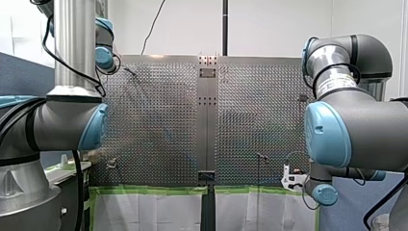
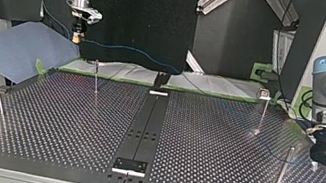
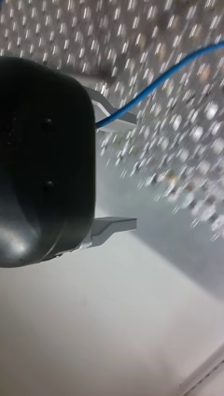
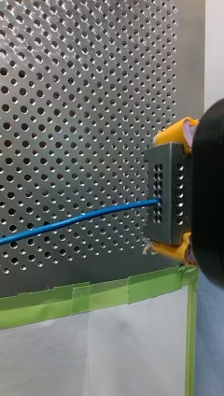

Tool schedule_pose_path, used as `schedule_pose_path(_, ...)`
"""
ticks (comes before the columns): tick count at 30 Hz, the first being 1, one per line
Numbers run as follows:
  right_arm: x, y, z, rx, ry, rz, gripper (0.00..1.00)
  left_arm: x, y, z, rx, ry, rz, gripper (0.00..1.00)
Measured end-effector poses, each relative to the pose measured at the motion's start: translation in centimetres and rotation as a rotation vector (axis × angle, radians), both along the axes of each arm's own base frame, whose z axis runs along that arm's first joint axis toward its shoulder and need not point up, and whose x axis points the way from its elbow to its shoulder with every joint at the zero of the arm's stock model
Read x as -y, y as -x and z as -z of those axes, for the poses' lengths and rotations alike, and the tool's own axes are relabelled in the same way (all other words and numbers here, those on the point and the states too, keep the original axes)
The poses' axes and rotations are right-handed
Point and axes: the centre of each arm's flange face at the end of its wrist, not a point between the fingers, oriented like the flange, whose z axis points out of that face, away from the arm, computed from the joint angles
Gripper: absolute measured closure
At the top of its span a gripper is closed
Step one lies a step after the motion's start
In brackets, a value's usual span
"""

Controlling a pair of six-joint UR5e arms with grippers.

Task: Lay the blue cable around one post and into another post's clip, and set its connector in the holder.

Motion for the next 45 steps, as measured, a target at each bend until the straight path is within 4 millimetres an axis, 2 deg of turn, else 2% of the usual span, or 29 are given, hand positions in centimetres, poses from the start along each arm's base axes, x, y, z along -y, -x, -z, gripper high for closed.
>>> schedule_pose_path(10,-0.1,-0.2,0.0,0.000,0.000,-0.004,1.00,0.0,-1.6,-4.6,0.136,-0.029,0.019,0.09)
schedule_pose_path(19,-0.1,-0.3,0.0,0.000,0.001,-0.007,1.00,0.1,-3.3,-7.0,0.184,-0.028,0.047,0.09)
schedule_pose_path(24,-0.2,-0.5,0.0,0.000,0.000,-0.009,1.00,0.1,-4.6,-7.2,0.189,-0.032,0.059,0.09)
schedule_pose_path(29,-0.2,-0.5,0.0,0.000,0.000,-0.010,1.00,-0.5,-5.7,-6.1,0.172,-0.019,0.055,0.09)
schedule_pose_path(37,-0.2,-0.5,0.0,0.000,0.000,-0.011,1.00,-0.6,-6.1,-5.4,0.155,-0.025,0.035,0.09)
schedule_pose_path(45,-0.2,-0.5,0.0,0.001,0.000,-0.010,1.00,-0.4,-6.7,-3.2,0.101,-0.034,0.034,0.09)
